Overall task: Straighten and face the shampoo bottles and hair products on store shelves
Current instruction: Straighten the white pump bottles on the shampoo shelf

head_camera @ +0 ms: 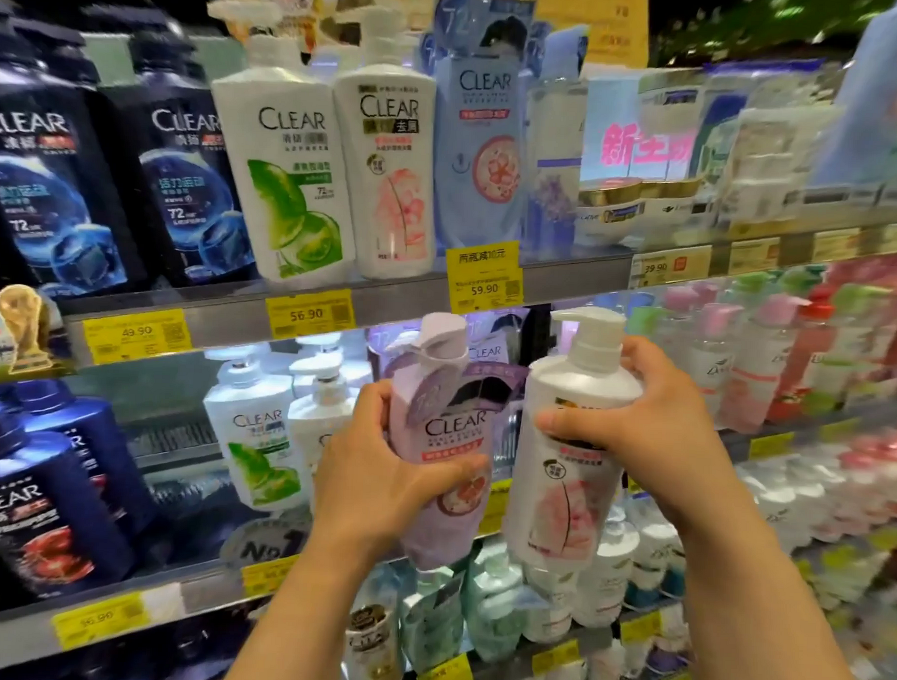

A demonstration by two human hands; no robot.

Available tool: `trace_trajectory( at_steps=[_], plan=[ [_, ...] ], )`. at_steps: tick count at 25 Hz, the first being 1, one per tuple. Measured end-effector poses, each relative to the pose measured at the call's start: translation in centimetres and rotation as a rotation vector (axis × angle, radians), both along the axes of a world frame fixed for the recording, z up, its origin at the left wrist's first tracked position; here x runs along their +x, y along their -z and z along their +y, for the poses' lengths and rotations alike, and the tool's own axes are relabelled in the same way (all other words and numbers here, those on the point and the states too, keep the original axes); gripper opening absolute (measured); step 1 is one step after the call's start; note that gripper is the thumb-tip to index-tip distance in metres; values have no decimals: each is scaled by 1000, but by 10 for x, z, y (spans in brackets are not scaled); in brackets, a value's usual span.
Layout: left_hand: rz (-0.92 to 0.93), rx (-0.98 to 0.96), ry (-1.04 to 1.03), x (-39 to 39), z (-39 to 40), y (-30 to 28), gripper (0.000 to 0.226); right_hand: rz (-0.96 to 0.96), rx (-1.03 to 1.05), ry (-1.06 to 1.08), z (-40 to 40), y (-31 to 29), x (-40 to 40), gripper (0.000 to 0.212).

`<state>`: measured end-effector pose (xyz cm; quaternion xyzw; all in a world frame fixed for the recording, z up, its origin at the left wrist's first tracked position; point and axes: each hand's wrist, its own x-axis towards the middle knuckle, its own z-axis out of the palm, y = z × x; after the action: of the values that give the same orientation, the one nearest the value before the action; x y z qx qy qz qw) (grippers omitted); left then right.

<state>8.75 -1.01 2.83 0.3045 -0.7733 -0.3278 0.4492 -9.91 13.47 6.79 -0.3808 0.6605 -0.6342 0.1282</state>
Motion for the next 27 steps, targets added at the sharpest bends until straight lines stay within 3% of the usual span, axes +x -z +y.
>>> trace_trajectory(
  at_steps=[6, 16, 21, 27],
  plan=[
    [-76, 41, 33, -60, 6, 5, 82, -10, 15, -48, 16, 0, -50, 68],
    [-187, 35, -182, -136, 6, 7, 77, -10, 48, -226, 8, 1, -130, 76],
    [-205, 4, -321, -157, -1, 21, 76, -2, 51, -302, -4, 4, -156, 75],
    [-246, -16, -309, -163, -10, 31, 89, 17, 74, -350, -18, 8, -169, 72]
  ],
)
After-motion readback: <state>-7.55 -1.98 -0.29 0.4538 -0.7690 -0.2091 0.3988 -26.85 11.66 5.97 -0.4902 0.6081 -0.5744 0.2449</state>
